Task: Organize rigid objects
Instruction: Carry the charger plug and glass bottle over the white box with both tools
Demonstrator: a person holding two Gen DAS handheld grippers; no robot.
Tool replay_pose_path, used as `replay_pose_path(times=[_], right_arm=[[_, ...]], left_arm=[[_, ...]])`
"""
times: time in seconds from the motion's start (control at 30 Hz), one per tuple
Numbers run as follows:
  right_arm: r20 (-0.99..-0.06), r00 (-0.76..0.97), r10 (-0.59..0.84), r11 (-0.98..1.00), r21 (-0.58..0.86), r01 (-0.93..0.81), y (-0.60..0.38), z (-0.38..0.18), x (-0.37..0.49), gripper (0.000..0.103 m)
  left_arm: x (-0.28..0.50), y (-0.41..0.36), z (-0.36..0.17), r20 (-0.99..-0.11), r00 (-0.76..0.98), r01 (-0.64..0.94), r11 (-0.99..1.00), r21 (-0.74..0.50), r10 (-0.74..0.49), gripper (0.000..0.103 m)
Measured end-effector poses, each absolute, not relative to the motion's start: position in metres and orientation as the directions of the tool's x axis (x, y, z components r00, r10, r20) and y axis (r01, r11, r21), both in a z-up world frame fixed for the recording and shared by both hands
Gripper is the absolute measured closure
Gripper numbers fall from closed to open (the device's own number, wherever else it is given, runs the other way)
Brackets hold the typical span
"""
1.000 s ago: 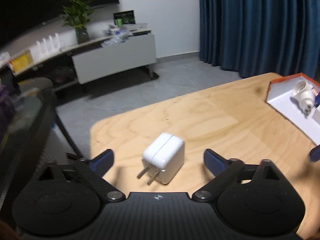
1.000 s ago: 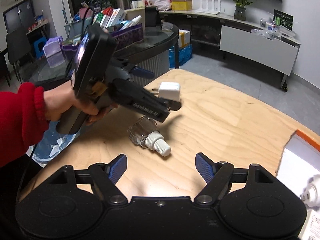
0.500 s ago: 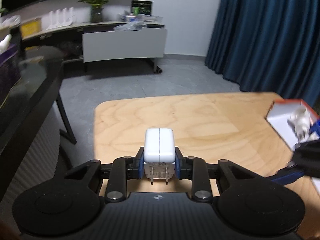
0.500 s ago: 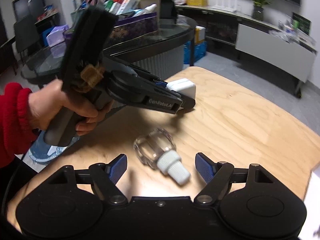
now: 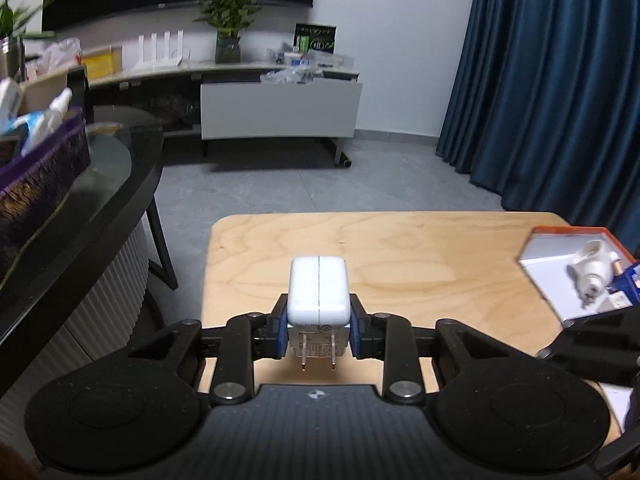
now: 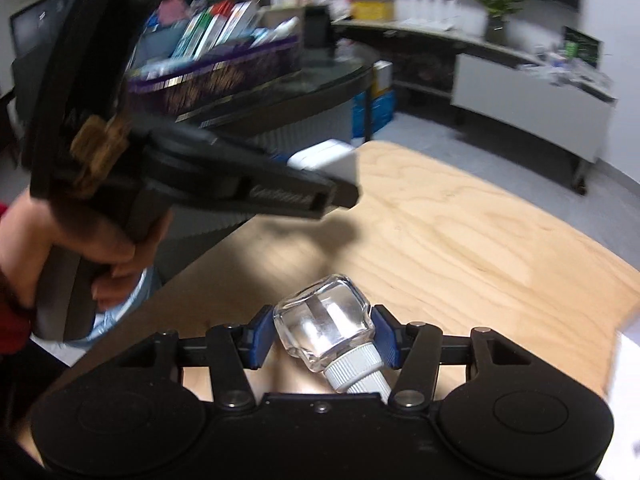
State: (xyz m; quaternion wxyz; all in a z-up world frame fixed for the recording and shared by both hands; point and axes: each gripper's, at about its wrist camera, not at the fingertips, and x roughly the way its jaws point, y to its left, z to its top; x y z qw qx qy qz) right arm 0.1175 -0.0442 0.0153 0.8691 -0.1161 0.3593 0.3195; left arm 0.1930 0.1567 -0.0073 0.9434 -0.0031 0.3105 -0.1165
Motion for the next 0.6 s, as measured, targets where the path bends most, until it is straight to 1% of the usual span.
replay_pose_path(times=[0.07,0.17,0.3,0.53,0.6], right_arm=[[-0.688,0.574,0.443,0.801,0.017,-0.598,-0.06,0.025,0.101,0.04],[-0.666,0.626,0.406,0.858,0.042,-0.512,-0.095,0.04,0.077,0.04],[-0.627,0.692,0.359,0.911,0.075,-0.405,-0.147,0.058,0.045,0.04],[-0.534,0.824,0.191,0.981,0.066,-0.185,-0.245,0.087,-0.005,0.04],[-0.504,0.852,0.143,0.99,0.068,-0.127,-0.269,0.095,-0.017,0.04]], left_arm=[[0.176,0.149,0.0,-0.574,0.79,0.199,0.976,-0.092,-0.216,0.074],[0.147,0.132,0.013,-0.547,0.808,0.182,0.975,-0.124,-0.22,0.074],[0.109,0.096,0.025,-0.527,0.814,0.197,0.97,-0.142,-0.243,0.074],[0.056,0.013,0.037,-0.519,0.78,0.308,0.937,-0.168,-0.349,0.074],[0.046,-0.012,0.041,-0.519,0.769,0.343,0.926,-0.159,-0.374,0.074]])
